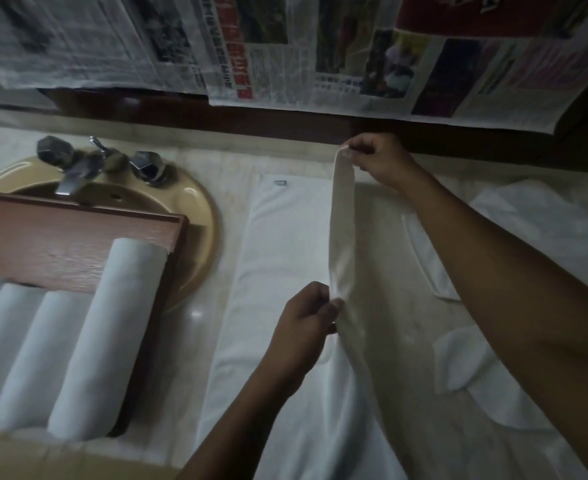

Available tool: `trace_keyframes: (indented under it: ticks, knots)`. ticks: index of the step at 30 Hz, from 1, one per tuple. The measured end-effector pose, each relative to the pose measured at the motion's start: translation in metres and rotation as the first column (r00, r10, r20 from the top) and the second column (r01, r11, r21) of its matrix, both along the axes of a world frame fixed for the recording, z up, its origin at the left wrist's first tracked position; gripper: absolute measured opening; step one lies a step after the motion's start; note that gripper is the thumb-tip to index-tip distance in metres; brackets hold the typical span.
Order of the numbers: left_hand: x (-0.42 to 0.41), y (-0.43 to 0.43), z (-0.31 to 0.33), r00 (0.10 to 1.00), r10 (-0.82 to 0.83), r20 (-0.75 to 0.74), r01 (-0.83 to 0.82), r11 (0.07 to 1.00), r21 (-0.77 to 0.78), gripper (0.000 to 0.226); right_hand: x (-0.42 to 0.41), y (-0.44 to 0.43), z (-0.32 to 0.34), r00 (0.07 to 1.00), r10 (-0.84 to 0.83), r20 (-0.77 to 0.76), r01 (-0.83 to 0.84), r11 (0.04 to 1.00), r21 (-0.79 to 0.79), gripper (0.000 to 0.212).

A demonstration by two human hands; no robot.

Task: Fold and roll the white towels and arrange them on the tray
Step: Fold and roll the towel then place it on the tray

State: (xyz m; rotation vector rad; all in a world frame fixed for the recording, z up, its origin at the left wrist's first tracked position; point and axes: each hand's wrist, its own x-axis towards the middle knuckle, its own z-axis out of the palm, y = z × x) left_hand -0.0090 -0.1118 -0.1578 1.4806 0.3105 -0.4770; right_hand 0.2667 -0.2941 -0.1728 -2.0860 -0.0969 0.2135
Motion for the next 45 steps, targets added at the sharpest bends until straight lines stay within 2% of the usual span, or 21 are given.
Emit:
trace_keyframes:
  ticks: [3,8,11,13,14,15,18,20,23,27,31,33,36,38,41,43,45]
  knots:
    - [0.004,0.04,0.001,0.995,0.042,-0.093,-0.055,0.987,-0.148,0.021,0.012,0.052,-0.009,0.996,0.042,0.077,-0.036,0.997,-0.068,0.012]
    - [0.009,0.094,-0.018,0.977,0.102,-0.189,-0.139,0.971,-0.192,0.017,0.029,0.129,-0.034,0.989,0.126,0.071,-0.109,0.971,-0.213,0.017]
    - [0.009,0.114,-0.042,0.949,0.197,-0.246,-0.208,0.978,-0.018,0.022,0.028,0.156,-0.059,0.994,0.107,0.028,-0.094,0.949,-0.3,0.016]
    - [0.005,0.123,-0.057,0.946,0.237,-0.222,-0.2,0.964,0.177,0.025,0.024,0.165,-0.075,0.996,0.089,0.014,-0.077,0.922,-0.38,0.017]
    - [0.004,0.125,-0.06,0.948,0.244,-0.206,-0.197,0.954,0.227,0.025,0.021,0.168,-0.081,0.997,0.069,0.023,-0.054,0.912,-0.408,0.018]
    - [0.003,0.126,-0.058,0.949,0.247,-0.193,-0.203,0.954,0.221,0.022,0.019,0.17,-0.084,0.998,0.054,0.045,-0.029,0.905,-0.425,0.02]
    - [0.007,0.128,-0.049,0.951,0.234,-0.203,-0.229,0.972,0.05,0.017,0.019,0.173,-0.085,0.993,0.072,0.092,-0.023,0.894,-0.447,0.022]
    - [0.008,0.133,-0.052,0.951,0.255,-0.174,-0.245,0.967,0.075,0.016,0.019,0.171,-0.084,0.991,0.091,0.103,-0.037,0.897,-0.44,0.022]
    - [0.005,0.145,-0.073,0.96,0.257,-0.11,-0.197,0.901,0.386,0.021,0.021,0.17,-0.085,0.984,0.119,0.13,-0.048,0.891,-0.452,0.023]
    - [0.009,0.145,-0.074,0.972,0.209,-0.104,-0.117,0.822,0.558,0.019,0.023,0.17,-0.095,0.974,0.147,0.172,-0.038,0.857,-0.514,0.022]
    - [0.011,0.141,-0.071,0.968,0.229,-0.099,-0.129,0.799,0.587,0.018,0.016,0.171,-0.105,0.959,0.133,0.249,0.016,0.854,-0.52,0.02]
    - [0.01,0.14,-0.072,0.969,0.228,-0.095,-0.124,0.783,0.609,0.018,0.012,0.167,-0.107,0.956,0.108,0.273,0.039,0.875,-0.483,0.027]
    - [0.009,0.138,-0.07,0.969,0.229,-0.097,-0.12,0.772,0.625,0.017,0.009,0.149,-0.099,0.953,-0.012,0.303,0.156,0.876,-0.457,0.041]
    - [0.01,0.137,-0.067,0.969,0.225,-0.101,-0.111,0.765,0.634,0.015,0.003,0.126,-0.092,0.949,-0.135,0.286,0.266,0.831,-0.489,0.043]
    - [0.011,0.135,-0.064,0.969,0.224,-0.099,-0.108,0.754,0.647,0.014,-0.011,0.092,-0.086,0.957,-0.225,0.182,0.289,0.748,-0.597,0.032]
    - [0.011,0.134,-0.063,0.968,0.228,-0.104,-0.109,0.755,0.647,0.013,-0.013,0.079,-0.086,0.957,-0.235,0.17,0.29,0.765,-0.575,0.02]
    - [0.011,0.133,-0.064,0.967,0.232,-0.106,-0.111,0.756,0.645,0.013,-0.012,0.075,-0.083,0.943,-0.26,0.206,0.33,0.804,-0.495,0.016]
